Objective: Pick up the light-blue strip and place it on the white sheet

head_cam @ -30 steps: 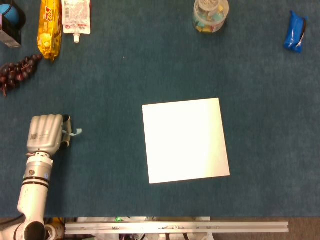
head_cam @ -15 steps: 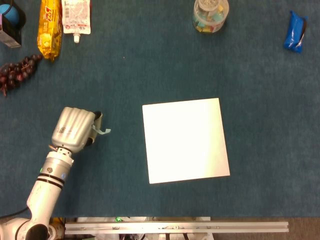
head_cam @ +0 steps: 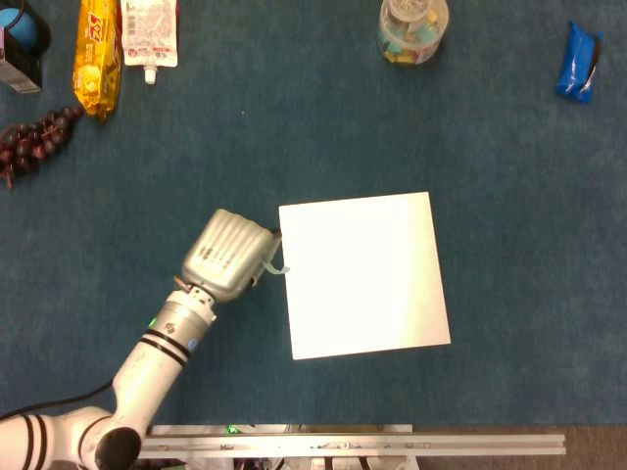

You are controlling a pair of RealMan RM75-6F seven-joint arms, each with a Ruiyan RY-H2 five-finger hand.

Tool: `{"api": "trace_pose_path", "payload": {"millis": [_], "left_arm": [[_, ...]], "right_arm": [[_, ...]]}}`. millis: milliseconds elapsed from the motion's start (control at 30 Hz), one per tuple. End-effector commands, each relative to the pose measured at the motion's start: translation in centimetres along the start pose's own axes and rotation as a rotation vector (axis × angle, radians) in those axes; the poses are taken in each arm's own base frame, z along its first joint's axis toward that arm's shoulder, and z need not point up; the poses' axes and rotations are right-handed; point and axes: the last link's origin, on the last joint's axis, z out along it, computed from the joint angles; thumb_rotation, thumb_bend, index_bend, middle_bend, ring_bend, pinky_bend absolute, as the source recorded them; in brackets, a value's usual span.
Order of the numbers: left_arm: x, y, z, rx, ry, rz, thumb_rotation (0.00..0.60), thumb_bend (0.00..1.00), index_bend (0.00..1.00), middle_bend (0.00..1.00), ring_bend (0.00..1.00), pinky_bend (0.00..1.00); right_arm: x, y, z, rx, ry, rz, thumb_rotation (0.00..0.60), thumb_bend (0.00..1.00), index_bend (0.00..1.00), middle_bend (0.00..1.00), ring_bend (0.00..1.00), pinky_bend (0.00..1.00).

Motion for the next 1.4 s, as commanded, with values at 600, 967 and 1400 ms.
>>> {"api": "trace_pose_path", "payload": {"millis": [600,967,1400], "left_arm": [[-1.7,3.7,4.7,-0.016,-0.039,0.066,0.600,0.38,0.57,0.90,1.00,1.00],[-1.6,5.0,6.0,0.004,-0.034,0.070,0.600,0.38,0.56,0.90,1.00,1.00],[-2.1,5.8,5.8,-0.004,-0.052,0.087,0.600,0.38,0.50,0.90,1.00,1.00]], "right_arm": [[0.3,-0.4,0.0,0.003,-0.003,-0.007,0.600,0.23,0.51,0.59,0.67,0.69],[0.4,-0.1,-0.3,-0.009,0.000,-0.007,0.600,0.23,0.51,0.59,0.67,0.69],[0.6,0.2,-0.5,-0.014,0.011,-0.005,0.600,0.23,0.51,0.59,0.67,0.69]]}}
